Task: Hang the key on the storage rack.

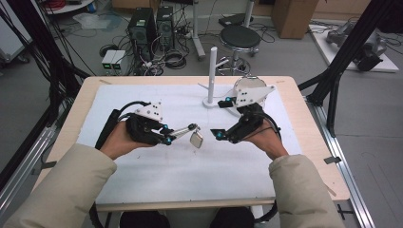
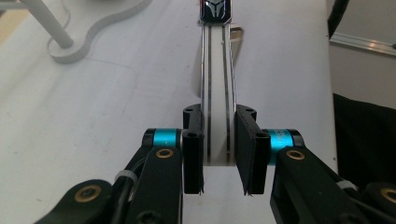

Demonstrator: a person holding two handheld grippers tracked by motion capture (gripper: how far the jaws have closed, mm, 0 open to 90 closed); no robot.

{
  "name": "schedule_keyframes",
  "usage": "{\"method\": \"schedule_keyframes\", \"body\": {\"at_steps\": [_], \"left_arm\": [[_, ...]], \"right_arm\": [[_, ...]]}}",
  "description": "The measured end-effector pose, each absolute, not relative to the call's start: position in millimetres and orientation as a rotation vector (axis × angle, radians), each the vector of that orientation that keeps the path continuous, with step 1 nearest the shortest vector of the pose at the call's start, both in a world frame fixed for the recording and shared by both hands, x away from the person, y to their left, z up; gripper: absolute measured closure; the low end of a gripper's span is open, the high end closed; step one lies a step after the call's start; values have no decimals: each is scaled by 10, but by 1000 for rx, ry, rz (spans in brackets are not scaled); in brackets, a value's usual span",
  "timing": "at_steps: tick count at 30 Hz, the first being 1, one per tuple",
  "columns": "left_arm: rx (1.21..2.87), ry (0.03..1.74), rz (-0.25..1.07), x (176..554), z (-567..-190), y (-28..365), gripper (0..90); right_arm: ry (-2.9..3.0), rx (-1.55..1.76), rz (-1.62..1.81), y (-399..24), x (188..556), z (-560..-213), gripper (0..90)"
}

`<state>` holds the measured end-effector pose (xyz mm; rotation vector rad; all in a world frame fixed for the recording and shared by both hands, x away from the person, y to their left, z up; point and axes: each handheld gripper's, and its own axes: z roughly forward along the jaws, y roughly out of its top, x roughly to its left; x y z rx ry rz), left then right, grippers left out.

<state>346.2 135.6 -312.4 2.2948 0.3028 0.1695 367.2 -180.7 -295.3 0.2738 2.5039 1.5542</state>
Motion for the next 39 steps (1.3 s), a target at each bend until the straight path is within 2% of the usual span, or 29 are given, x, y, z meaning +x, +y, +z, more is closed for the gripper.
{"method": "schedule_keyframes", "body": {"at_steps": [5,10,13,15,16,17,22,23,24,35,39], "left_arm": [[2324,242,110,3440,-3162,1263,741],[2332,226,107,3420,-3182,1226,740],[2337,207,99,3411,-3186,1211,740],[2335,202,95,3399,-3189,1200,740],[2337,197,90,3400,-3192,1196,740],[2344,186,86,3400,-3194,1194,740],[2361,166,68,3384,-3213,1169,740],[2361,170,72,3371,-3223,1154,740],[2366,160,61,3373,-3225,1152,740],[2398,140,66,3367,-3257,1127,740],[2405,141,63,3376,-3264,1124,739]], "right_arm": [[2621,182,1487,-1602,3716,-2963,13],[2693,121,1416,-1449,3725,-2985,15],[2748,45,1365,-1345,3712,-3006,57],[2803,-8,1303,-1253,3696,-3038,114],[2803,-8,1303,-1253,3696,-3038,114],[2840,-42,1277,-1214,3698,-3061,172],[2889,-68,1232,-1163,3694,-3088,252],[2909,-101,1220,-1149,3686,-3091,335],[2919,-125,1202,-1144,3681,-3091,370],[3001,-149,1021,-1090,3667,-3151,550],[2986,-196,982,-1083,3658,-3143,732]]}}
